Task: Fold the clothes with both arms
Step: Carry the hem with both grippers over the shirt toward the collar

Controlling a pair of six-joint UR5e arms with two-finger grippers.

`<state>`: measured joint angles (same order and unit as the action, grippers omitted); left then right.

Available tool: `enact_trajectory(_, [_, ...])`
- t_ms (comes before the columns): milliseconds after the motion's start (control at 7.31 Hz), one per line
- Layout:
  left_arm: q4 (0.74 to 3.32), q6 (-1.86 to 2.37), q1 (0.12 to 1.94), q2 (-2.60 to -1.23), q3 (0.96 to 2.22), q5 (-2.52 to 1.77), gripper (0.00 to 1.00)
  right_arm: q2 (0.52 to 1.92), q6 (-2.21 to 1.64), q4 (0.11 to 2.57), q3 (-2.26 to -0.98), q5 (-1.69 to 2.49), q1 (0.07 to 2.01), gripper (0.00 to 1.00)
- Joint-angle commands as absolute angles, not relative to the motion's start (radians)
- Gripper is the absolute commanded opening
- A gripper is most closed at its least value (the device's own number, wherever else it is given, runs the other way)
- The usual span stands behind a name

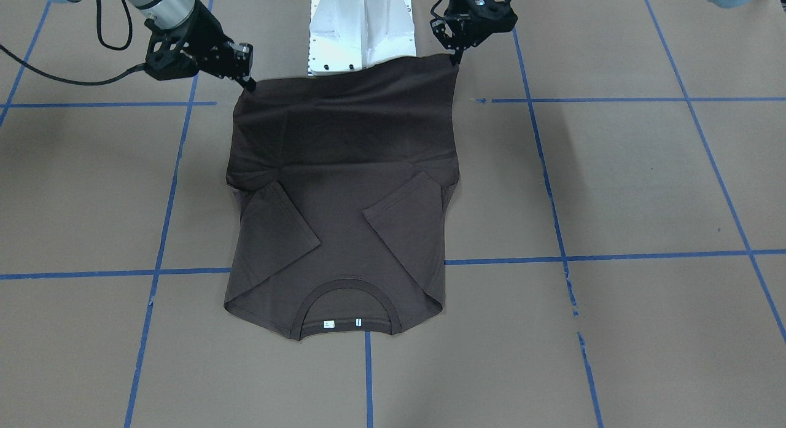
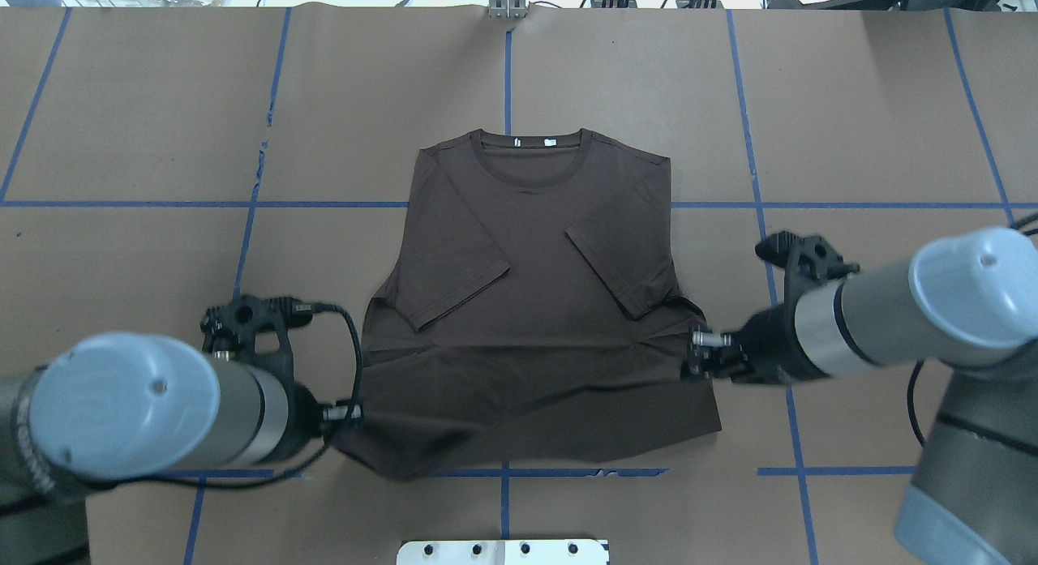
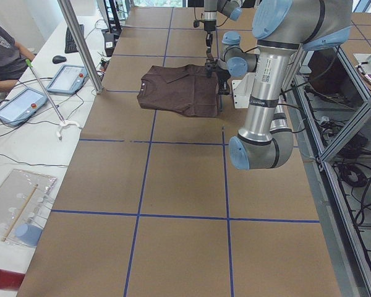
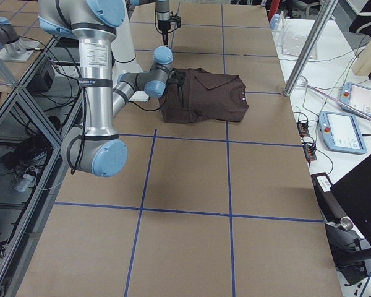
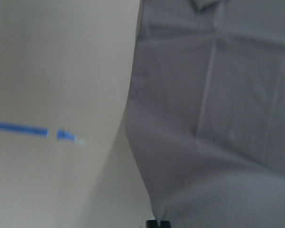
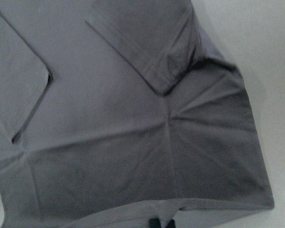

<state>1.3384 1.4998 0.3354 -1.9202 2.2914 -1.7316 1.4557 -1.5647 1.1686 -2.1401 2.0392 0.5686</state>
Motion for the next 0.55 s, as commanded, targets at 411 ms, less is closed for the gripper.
enact_trajectory(411, [1.581,1.368,0.625,-2.048,1.912,-1.769,0.00,1.297,-1.508,1.170,-1.867,2.033,0.813,0.00])
